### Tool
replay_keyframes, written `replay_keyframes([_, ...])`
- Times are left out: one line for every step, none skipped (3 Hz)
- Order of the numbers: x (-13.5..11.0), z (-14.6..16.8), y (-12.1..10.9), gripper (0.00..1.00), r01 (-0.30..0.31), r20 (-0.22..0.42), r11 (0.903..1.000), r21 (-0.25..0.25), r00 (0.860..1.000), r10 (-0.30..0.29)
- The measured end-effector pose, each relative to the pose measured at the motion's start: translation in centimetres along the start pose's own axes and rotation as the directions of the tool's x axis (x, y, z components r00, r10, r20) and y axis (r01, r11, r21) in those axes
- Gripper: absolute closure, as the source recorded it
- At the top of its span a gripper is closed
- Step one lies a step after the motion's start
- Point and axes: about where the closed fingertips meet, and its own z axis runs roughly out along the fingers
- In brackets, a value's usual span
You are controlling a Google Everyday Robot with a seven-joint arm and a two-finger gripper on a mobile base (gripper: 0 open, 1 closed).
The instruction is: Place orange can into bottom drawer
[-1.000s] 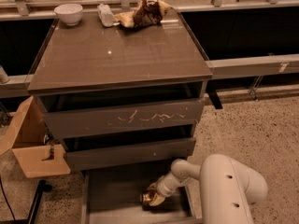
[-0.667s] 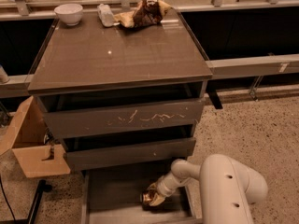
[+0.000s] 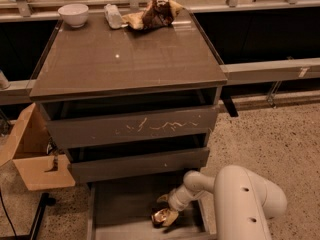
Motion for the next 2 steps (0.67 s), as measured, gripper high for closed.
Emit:
replay_keyframes([-0.01, 0.06, 0.04, 0.0, 0.0, 0.0, 1.0, -0.001, 1.0, 0.0])
replay_keyframes([-0.01, 0.06, 0.04, 0.0, 0.0, 0.0, 1.0, -0.001, 1.0, 0.0])
